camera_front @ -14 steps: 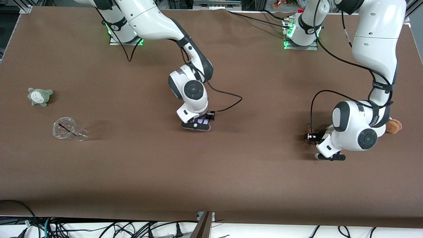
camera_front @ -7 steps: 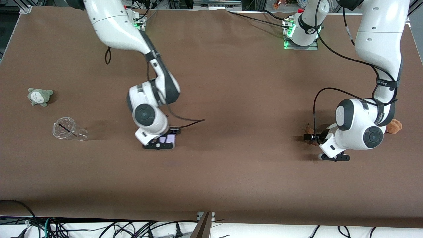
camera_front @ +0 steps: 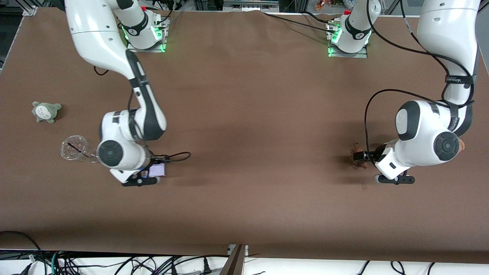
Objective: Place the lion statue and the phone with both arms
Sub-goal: 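Set the phone down by the cup while the left gripper releases the lion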
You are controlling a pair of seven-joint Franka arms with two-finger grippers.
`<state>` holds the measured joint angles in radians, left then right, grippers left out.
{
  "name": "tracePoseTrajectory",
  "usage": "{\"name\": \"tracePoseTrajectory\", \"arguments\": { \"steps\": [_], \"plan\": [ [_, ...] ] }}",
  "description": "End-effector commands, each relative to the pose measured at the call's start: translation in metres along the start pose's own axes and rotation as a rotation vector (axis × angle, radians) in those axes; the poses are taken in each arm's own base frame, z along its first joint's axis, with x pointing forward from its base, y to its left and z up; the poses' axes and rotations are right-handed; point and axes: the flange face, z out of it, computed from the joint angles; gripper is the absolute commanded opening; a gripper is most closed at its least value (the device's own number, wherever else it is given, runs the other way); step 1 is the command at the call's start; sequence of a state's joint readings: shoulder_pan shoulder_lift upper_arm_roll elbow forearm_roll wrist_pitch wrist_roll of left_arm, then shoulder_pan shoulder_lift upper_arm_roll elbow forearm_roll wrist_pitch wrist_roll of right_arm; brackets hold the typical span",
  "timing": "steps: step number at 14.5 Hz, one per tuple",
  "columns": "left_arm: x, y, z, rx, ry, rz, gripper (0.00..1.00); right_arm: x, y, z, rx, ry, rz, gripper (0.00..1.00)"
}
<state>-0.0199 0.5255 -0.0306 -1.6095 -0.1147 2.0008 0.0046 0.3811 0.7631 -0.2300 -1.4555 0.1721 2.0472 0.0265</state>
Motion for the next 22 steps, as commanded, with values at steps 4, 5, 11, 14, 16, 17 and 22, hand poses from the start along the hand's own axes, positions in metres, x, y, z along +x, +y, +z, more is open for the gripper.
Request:
{"name": "tracePoseTrajectory", "arguments": {
  "steps": [4,5,11,14,16,17,22],
  "plan": [
    [-0.068,0.000,-0.145,0.016,0.010,-0.008,1.00,-0.004,0.076,0.007,0.017,-0.039,0.087,0.55],
    [-0.084,0.000,-0.169,0.016,0.010,-0.011,1.00,-0.004,0.088,0.008,0.008,-0.040,0.101,0.55],
    [-0.133,-0.007,-0.279,0.013,0.000,-0.053,1.00,-0.008,0.107,0.027,-0.020,-0.071,0.123,0.55],
    [-0.134,-0.007,-0.284,0.015,0.008,-0.046,1.00,-0.011,0.110,0.038,-0.026,-0.085,0.122,0.55],
    [-0.140,-0.004,-0.290,0.015,0.011,-0.050,1.00,-0.013,0.113,0.044,-0.053,-0.095,0.105,0.55],
    [-0.146,-0.002,-0.292,0.016,0.012,-0.046,1.00,-0.013,0.114,0.046,-0.065,-0.097,0.099,0.55],
    [-0.163,0.009,-0.290,0.022,0.027,-0.032,1.00,-0.016,0.120,0.053,-0.067,-0.104,0.102,0.55]
  ]
}}
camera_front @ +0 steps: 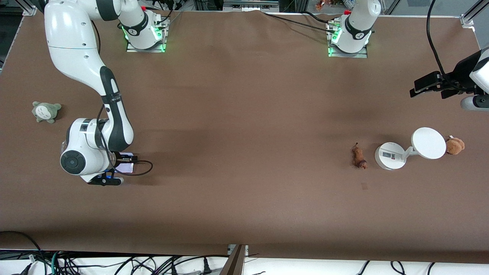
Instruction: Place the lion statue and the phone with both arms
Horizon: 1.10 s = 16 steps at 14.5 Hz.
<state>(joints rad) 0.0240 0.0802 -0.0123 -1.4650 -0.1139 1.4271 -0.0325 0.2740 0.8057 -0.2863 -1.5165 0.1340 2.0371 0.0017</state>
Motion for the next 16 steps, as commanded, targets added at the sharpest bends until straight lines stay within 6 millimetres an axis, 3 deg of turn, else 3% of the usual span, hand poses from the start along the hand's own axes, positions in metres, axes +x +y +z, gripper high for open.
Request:
{"name": "tracePoseTrajectory", "arguments": {
  "steps": [1,3,4,5,8,12,16],
  "plan": [
    [-0.018,0.007,0.006,0.024,0.017,-0.003,1.00,-0.004,0.007,0.003,-0.008,0.006,-0.013,0.55],
    [-0.029,0.007,0.020,0.025,0.049,-0.001,1.00,-0.005,0.009,0.007,-0.008,0.009,-0.010,0.56],
    [-0.035,0.005,0.027,0.060,0.070,0.003,1.00,-0.005,0.009,0.007,-0.008,0.009,-0.010,0.75],
    [-0.040,0.001,0.030,0.099,0.086,0.007,1.00,-0.005,0.010,0.007,-0.008,0.011,-0.009,1.00],
    [-0.040,-0.008,0.025,0.176,0.101,0.006,1.00,-0.002,0.007,-0.010,-0.004,0.032,-0.018,1.00],
    [-0.033,-0.014,0.020,0.180,0.106,0.006,1.00,-0.006,-0.003,-0.083,0.019,0.089,-0.073,1.00],
    [-0.018,-0.011,0.012,0.183,0.124,0.004,1.00,-0.050,-0.005,-0.178,0.012,0.074,-0.121,1.00]
  ]
}}
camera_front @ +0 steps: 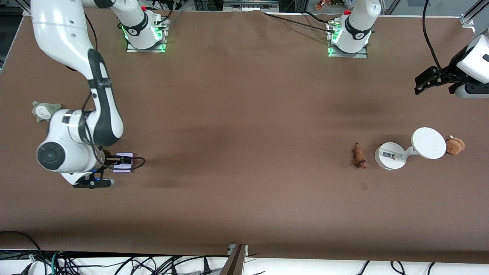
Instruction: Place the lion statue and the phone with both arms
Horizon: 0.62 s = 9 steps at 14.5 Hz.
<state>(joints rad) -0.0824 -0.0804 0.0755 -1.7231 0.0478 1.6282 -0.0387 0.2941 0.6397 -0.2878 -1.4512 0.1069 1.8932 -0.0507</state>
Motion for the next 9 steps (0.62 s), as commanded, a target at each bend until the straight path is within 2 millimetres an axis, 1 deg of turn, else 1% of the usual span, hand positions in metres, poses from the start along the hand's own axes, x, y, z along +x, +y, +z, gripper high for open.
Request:
{"name": "tracePoseTrajectory", "arguments": {
  "steps": [1,3,4,5,6,7,8,9],
  "plan": [
    [0.017,0.000,-0.008,0.030,0.021,0.001,1.00,-0.037,0.003,-0.075,-0.007,-0.007,-0.040,1.00],
    [0.021,0.003,-0.013,0.029,0.039,0.005,1.00,-0.065,0.009,-0.119,0.015,-0.030,-0.049,1.00],
    [0.024,-0.003,-0.022,0.030,0.055,-0.005,1.00,-0.079,0.012,-0.137,0.025,-0.042,-0.047,1.00],
    [0.027,-0.005,-0.025,0.031,0.062,-0.014,1.00,-0.091,0.014,-0.152,0.031,-0.057,-0.045,1.00],
    [0.028,-0.006,-0.027,0.031,0.068,-0.019,1.00,-0.105,0.013,-0.175,0.032,-0.054,-0.047,1.00],
    [0.028,-0.010,-0.028,0.031,0.070,-0.026,1.00,-0.119,0.009,-0.201,0.001,-0.034,-0.061,1.00],
    [0.028,-0.016,-0.028,0.021,0.069,-0.039,1.00,-0.133,0.002,-0.215,-0.018,-0.035,-0.081,1.00],
    [0.029,-0.021,-0.029,0.015,0.076,-0.050,1.00,-0.149,-0.008,-0.224,-0.002,-0.056,-0.104,1.00]
  ]
}}
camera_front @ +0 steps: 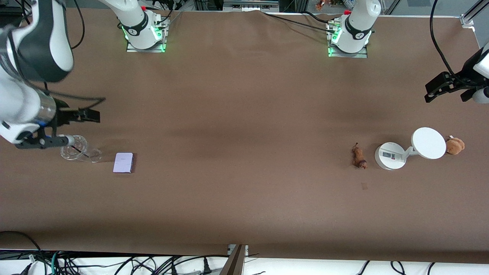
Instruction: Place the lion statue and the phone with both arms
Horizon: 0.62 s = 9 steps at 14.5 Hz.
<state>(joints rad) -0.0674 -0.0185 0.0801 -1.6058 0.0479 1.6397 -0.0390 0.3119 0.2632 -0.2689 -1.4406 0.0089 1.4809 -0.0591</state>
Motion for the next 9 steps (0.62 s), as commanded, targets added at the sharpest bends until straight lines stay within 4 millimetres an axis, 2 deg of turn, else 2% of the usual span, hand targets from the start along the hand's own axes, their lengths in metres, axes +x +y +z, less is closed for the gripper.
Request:
{"name": "tracePoseTrajectory", "arguments": {
  "steps": [1,2,4,5,6,8,9],
  "plan": [
    [0.007,-0.011,-0.006,0.013,0.012,-0.027,1.00,-0.040,-0.022,-0.020,-0.011,-0.018,-0.062,1.00],
    [0.006,-0.011,-0.007,0.011,0.013,-0.027,1.00,-0.050,-0.030,-0.031,-0.030,0.004,-0.090,1.00],
    [0.006,-0.008,-0.007,-0.029,0.012,-0.034,1.00,-0.083,-0.019,-0.065,-0.016,0.074,-0.081,1.00],
    [0.006,-0.009,-0.007,-0.030,0.013,-0.034,1.00,-0.094,-0.019,-0.078,-0.015,0.102,-0.083,1.00],
    [0.007,-0.009,-0.006,-0.027,0.012,-0.034,1.00,-0.097,-0.020,-0.080,-0.015,0.105,-0.087,1.00],
    [0.009,-0.009,-0.006,-0.018,0.023,-0.027,1.00,-0.108,0.000,-0.084,-0.009,0.095,-0.060,1.00],
    [0.012,-0.009,-0.014,-0.020,0.047,-0.025,1.00,-0.114,0.006,-0.082,-0.004,0.081,-0.045,1.00]
  ]
}}
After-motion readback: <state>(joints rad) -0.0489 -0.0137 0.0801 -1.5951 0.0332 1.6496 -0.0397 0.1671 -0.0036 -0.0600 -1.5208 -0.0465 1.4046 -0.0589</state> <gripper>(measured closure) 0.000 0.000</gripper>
